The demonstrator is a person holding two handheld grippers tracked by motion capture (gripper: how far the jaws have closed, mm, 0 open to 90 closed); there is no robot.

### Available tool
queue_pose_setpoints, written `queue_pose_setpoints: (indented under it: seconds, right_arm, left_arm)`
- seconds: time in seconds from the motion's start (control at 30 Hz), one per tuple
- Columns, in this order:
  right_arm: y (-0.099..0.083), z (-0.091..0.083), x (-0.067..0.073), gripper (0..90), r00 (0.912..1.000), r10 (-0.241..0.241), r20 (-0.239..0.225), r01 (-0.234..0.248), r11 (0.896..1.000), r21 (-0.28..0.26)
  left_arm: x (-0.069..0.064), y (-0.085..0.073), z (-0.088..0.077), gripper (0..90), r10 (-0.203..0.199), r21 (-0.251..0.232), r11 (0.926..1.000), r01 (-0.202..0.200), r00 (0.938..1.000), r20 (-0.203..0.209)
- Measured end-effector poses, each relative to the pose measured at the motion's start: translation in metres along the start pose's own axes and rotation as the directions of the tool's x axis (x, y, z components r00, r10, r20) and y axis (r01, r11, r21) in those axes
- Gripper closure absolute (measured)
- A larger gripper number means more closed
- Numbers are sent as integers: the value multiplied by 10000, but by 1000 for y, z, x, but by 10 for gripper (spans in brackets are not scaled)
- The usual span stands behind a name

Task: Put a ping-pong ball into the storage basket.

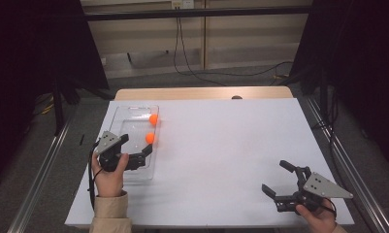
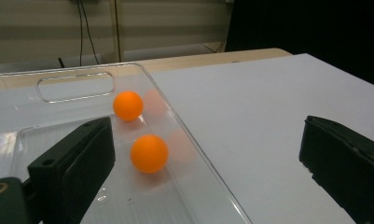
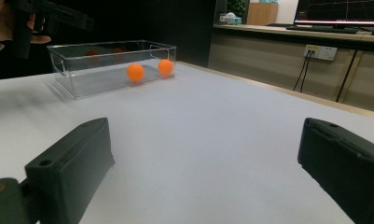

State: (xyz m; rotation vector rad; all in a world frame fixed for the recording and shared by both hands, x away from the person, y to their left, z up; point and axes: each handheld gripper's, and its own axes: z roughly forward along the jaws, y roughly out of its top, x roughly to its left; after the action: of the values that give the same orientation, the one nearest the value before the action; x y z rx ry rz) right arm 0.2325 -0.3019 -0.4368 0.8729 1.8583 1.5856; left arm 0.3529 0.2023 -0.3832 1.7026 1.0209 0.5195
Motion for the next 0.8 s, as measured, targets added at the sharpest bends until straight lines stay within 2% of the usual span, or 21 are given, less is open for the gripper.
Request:
queue_pose_setpoints:
  seconds: [0.07,0.33,0.57,0.7,0.8]
  right_arm:
    - [0,0,0,26,10000,7,-6,-7,10000,6]
    - [0,0,0,26,10000,25,-1,-25,10000,-19]
    - [0,0,0,26,10000,38,3,-38,10000,-20]
    - [0,-1,0,26,10000,32,-4,-32,10000,-18]
    - [1,-1,0,26,10000,33,-5,-33,10000,-27]
  left_arm:
    - [-1,-1,-2,34,46,-64,10000,-45,9998,176]
    - [-3,-2,-7,30,128,-427,9990,-111,9991,402]
    - [-5,-5,-10,30,189,-531,9985,-166,9988,441]
    - [-5,-7,-12,31,365,-591,9976,-347,9989,291]
    - [-5,-9,-13,30,325,-625,9976,-306,9991,286]
